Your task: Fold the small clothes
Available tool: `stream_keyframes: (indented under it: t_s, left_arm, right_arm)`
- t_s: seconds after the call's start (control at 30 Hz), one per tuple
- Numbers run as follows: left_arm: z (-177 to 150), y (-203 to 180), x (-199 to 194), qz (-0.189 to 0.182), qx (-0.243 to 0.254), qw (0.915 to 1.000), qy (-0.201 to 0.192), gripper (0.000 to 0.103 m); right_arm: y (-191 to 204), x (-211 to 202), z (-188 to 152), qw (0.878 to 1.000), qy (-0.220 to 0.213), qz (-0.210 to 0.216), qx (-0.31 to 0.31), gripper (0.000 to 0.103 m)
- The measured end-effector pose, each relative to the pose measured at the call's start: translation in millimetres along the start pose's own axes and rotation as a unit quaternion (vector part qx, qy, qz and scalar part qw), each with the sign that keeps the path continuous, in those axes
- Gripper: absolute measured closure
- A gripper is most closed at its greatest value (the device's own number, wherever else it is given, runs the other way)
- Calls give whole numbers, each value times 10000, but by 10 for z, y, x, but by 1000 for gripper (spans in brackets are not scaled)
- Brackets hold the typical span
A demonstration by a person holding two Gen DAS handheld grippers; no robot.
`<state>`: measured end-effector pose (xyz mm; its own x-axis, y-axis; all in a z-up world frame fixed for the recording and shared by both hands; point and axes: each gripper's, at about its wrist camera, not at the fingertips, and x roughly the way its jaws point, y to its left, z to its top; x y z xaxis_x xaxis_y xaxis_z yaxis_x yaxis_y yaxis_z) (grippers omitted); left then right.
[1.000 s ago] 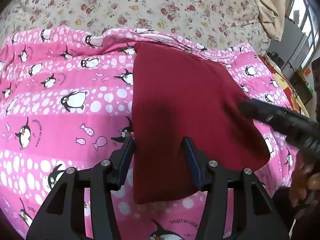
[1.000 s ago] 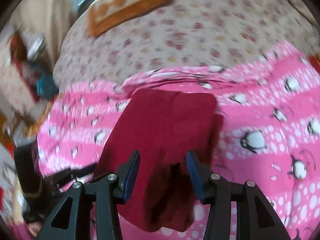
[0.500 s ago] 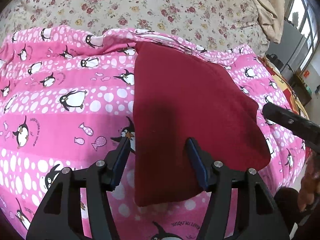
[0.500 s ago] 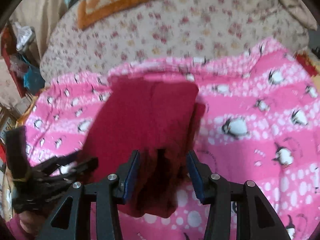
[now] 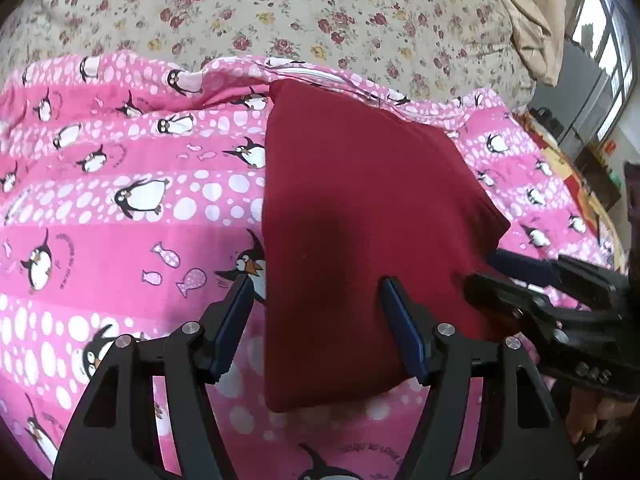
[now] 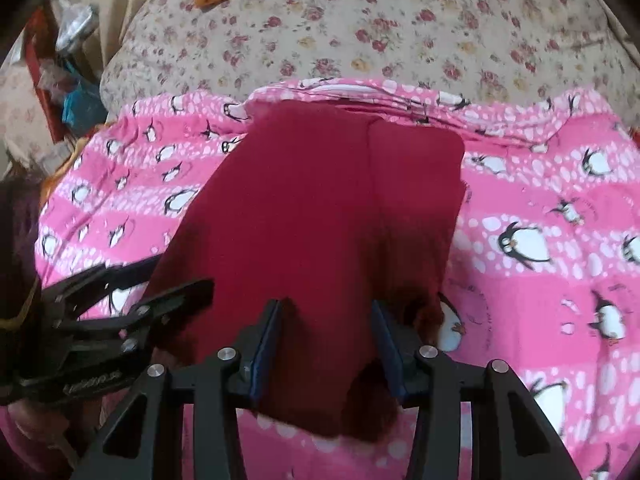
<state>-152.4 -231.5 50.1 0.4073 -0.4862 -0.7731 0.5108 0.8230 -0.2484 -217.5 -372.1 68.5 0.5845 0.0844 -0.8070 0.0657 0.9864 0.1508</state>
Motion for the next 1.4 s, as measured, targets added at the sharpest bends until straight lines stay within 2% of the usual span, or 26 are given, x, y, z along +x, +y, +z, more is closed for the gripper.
stream_keyframes:
  t_s: [0.1, 0.17, 0.2, 0.37, 0.53, 0.67, 0.73, 0.77, 0.8, 0.83, 0.9, 0.97, 1.07, 1.2, 1.27, 1.33, 1.4]
  left_arm:
    - [-6, -5, 29, 39, -11, 10000, -1, 33]
    - [-28, -23, 56, 71, 48, 9999, 55, 33]
    - [-42, -27, 46, 86, 68, 9999, 16, 33]
    - [-51, -41, 27, 157, 142, 9998, -72, 33]
    - [-56, -42, 35, 155, 137, 9998, -78, 33]
    - [-60, -45, 37, 156, 150, 9997, -78, 32]
    - [-63, -45, 38, 153, 155, 9997, -85, 32]
    - [-62, -44, 40, 152, 166, 9997, -92, 32]
    - [-60, -41, 45, 135, 173, 9997, -96, 32]
    - [-57, -35, 51, 129, 172, 9997, -92, 32]
    - [-50, -19, 61, 86, 154, 9998, -81, 32]
    - [-40, -3, 67, 37, 113, 9999, -45, 31]
    - [14, 22, 33, -80, 31, 10000, 33, 31]
    - [208, 101, 3, -511, -196, 9983, 192, 32]
    - [289, 120, 39, -622, -249, 9973, 290, 32]
    - [386, 121, 133, -714, -236, 9962, 434, 31]
    - [441, 113, 231, -688, -183, 9962, 511, 25]
  right_arm:
    - [-8, -20, -56, 10000, -18, -46, -30, 58]
    - [-57, 122, -133, 9996, 210, -209, -40, 57]
    - [-114, 159, -165, 9996, 215, -75, 143, 57]
    - [-191, -75, -119, 9978, 7, 297, 591, 57]
    - [-135, -408, 7, 9959, -654, 176, 592, 57]
    - [-178, -246, 213, 9941, -667, 320, 788, 56]
    - [-240, -50, 296, 9946, -538, 82, 889, 56]
    - [-271, 22, 313, 9949, -495, -168, 863, 56]
    - [-307, 140, 327, 9939, -374, -643, 820, 56]
    - [-359, 208, 320, 9930, -278, -753, 864, 54]
    - [-516, 305, 261, 9913, -166, -389, 1248, 52]
    - [-615, 300, 229, 9884, -221, -296, 1471, 39]
    - [-670, 282, 205, 9884, -280, -60, 1492, 38]
    - [-811, 361, 204, 9797, -251, 643, 1885, 33]
    - [-836, 428, 221, 9766, -207, 829, 1973, 25]
    - [-852, 499, 219, 9753, -150, 973, 1980, 22]
    - [-868, 551, 228, 9734, -159, 1120, 1995, 20]
